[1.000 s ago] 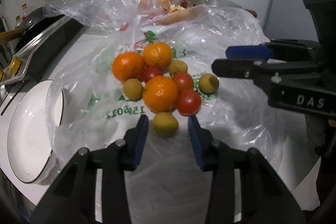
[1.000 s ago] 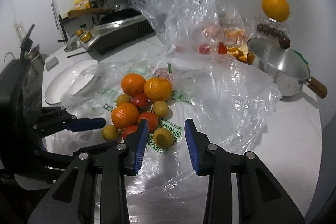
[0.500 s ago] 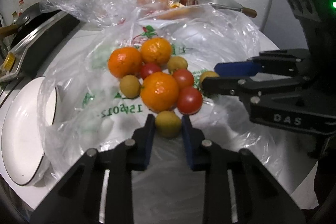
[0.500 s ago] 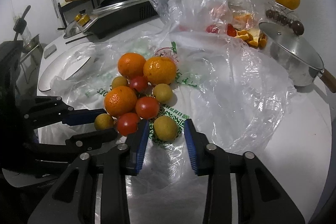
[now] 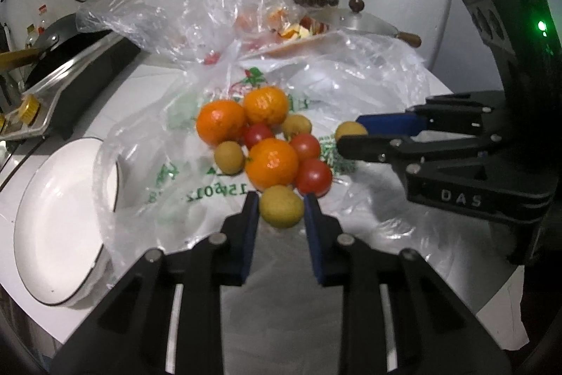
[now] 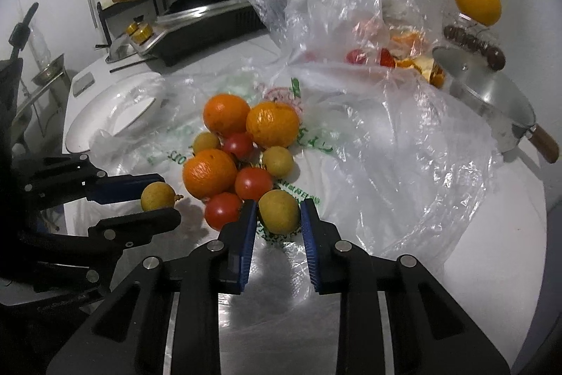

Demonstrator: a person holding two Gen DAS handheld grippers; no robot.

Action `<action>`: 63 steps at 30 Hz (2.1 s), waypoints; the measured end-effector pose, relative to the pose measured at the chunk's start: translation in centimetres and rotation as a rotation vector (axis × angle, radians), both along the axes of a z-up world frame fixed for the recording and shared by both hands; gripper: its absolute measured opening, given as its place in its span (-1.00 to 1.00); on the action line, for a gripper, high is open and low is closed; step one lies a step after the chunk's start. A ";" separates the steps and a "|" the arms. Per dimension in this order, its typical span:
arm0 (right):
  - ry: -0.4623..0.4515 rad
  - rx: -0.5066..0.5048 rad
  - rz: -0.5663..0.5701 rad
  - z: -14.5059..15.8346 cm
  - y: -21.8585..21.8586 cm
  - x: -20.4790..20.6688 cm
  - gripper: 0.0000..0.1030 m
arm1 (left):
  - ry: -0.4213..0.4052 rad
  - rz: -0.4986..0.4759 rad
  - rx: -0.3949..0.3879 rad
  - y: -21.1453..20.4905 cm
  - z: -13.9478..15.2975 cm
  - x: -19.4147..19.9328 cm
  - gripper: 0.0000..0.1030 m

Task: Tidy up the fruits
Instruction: 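Grasp a small yellow fruit with the right gripper while the left gripper grasps another, then carry both small yellow fruits over the white plate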

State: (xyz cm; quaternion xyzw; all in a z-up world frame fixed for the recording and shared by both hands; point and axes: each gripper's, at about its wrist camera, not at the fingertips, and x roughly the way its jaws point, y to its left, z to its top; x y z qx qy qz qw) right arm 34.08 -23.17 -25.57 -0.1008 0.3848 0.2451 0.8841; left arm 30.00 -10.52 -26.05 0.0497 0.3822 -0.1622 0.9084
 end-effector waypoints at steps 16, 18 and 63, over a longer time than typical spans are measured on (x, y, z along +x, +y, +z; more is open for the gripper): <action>-0.086 -0.007 0.019 4.0 2.2 -3.4 -0.47 | -0.083 0.025 -0.038 3.1 3.0 -3.1 -0.48; -0.094 -0.009 0.025 4.3 2.7 -3.6 -0.47 | -0.089 0.032 -0.041 3.8 3.2 -3.4 -0.48; -0.118 -0.041 0.222 6.4 18.1 -4.7 -0.47 | -0.147 0.264 -0.087 20.1 2.6 -6.1 -0.48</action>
